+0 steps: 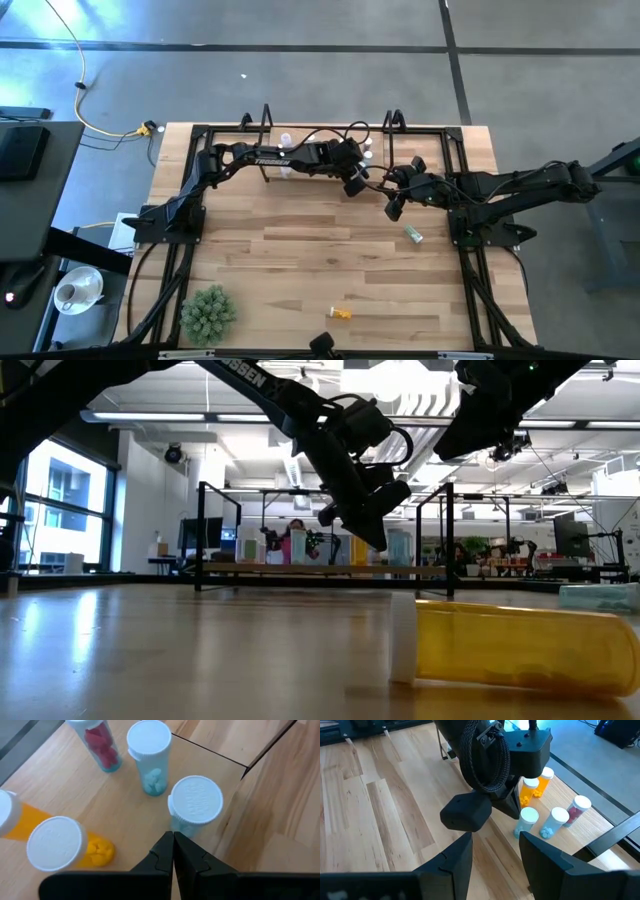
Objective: Pick and place medicine bottles onto shelf by color
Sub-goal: Put the blue pill bottle on the shelf aligned with the other blue pill bottles
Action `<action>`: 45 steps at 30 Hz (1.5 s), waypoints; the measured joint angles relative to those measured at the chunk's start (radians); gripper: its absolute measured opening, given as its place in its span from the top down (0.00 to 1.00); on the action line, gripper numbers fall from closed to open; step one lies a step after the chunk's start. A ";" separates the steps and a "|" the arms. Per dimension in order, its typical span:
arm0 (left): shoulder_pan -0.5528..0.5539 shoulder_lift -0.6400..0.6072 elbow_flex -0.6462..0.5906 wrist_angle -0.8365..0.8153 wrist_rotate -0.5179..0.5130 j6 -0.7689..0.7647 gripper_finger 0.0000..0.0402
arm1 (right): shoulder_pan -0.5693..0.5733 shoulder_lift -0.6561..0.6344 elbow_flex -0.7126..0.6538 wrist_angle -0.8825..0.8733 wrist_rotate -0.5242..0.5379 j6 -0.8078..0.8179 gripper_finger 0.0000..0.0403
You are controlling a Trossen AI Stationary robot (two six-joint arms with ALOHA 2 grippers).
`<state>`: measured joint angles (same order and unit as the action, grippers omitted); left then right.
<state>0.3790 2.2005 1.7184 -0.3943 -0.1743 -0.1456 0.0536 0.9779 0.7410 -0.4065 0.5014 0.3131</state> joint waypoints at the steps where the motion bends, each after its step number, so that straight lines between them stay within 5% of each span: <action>1: 0.000 0.000 0.000 0.000 0.003 0.000 1.00 | 0.000 0.000 0.000 0.000 0.000 0.000 0.62; 11: 0.000 -0.001 0.000 0.000 0.015 -0.007 1.00 | 0.000 0.000 0.000 0.000 0.000 -0.004 0.62; 17: 0.000 -0.003 0.029 0.007 0.131 -0.047 1.00 | 0.000 0.000 0.000 0.000 0.000 -0.004 0.62; 45: -0.006 -0.002 0.046 -0.020 0.130 -0.140 1.00 | 0.000 0.000 0.000 -0.008 0.000 -0.001 0.62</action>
<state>0.3725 2.1983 1.7641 -0.4145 -0.0445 -0.2859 0.0532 0.9779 0.7410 -0.4149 0.5011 0.3126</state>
